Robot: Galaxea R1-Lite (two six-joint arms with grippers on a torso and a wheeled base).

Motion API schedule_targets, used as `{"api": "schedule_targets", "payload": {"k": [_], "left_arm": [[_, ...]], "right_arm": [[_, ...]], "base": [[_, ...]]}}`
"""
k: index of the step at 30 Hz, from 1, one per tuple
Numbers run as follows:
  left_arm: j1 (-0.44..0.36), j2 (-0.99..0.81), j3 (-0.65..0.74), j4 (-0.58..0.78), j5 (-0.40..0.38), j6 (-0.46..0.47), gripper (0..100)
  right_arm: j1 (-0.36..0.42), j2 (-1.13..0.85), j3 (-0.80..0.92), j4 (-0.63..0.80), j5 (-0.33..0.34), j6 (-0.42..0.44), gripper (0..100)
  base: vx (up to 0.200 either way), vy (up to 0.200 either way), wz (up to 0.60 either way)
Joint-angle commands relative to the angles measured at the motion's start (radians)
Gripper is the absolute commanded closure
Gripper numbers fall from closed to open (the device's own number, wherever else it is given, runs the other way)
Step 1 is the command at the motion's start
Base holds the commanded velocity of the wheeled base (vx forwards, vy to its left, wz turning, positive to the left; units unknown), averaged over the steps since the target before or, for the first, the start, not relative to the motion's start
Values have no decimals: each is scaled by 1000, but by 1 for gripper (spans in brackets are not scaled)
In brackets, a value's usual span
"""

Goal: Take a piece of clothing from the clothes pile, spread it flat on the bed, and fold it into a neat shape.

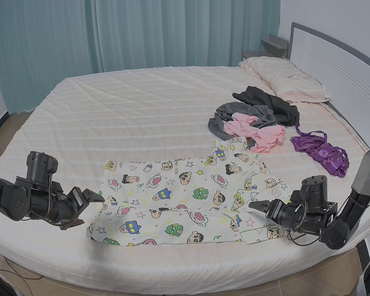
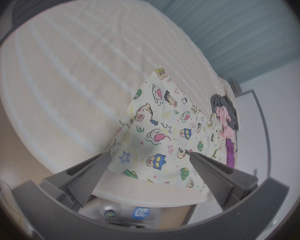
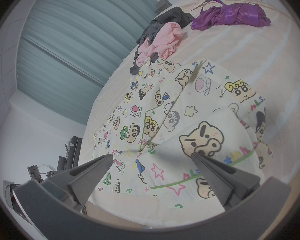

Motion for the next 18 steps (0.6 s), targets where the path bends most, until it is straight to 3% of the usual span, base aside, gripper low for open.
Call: {"api": "schedule_targets", "payload": {"k": [1, 8, 18], "left_arm": [[80, 48, -46, 19, 2, 228, 0], [79, 124, -48, 24, 2, 423, 0], [36, 190, -38, 18, -7, 494, 0]], "right_arm": [[2, -10, 88, -89, -17, -12, 0], [7, -10, 99, -94, -17, -34, 0], [7, -4, 113, -95, -15, -37, 0]], "base": [[0, 0, 0], [0, 0, 0], [0, 0, 0]]}}
